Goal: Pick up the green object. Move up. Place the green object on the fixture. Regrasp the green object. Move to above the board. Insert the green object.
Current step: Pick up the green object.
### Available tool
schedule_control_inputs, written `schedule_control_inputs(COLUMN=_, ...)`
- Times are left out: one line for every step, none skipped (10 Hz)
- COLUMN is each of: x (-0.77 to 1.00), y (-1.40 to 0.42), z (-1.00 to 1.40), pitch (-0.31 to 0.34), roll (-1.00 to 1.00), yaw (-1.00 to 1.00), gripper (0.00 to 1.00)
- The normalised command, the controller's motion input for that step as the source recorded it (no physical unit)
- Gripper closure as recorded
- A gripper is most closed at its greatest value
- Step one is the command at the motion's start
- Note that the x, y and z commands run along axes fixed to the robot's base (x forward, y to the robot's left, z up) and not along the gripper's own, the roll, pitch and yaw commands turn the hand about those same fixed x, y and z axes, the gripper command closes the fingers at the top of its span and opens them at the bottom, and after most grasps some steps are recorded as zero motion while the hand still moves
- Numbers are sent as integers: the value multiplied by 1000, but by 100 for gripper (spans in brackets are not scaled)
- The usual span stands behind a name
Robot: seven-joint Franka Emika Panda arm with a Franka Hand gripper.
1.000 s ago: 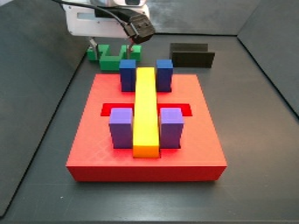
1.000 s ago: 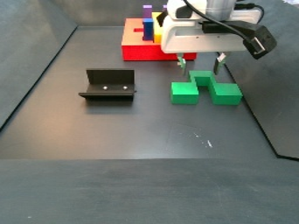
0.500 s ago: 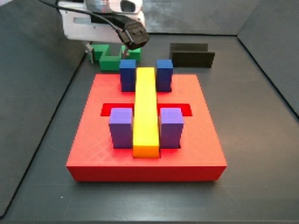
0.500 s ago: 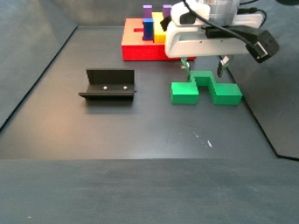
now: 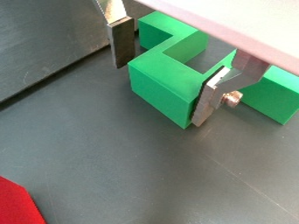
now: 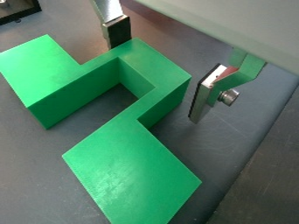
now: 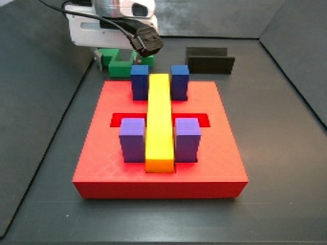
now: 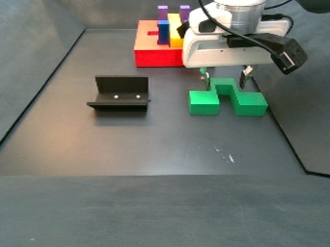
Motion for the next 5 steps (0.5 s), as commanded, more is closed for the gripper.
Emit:
schedule_control_inputs(x=0, y=0, z=0, pitch=0, roll=0, yaw=0, gripper=100)
schedule_control_inputs(x=0, y=0, z=0, pitch=0, roll=0, yaw=0, gripper=100)
schedule_control_inputs(x=0, y=0, z=0, pitch=0, roll=0, yaw=0, gripper=100)
schedule_control_inputs(x=0, y=0, z=0, pitch=0, roll=0, yaw=0, gripper=100)
schedule_control_inputs(x=0, y=0, z=0, pitch=0, roll=0, yaw=0, gripper=100)
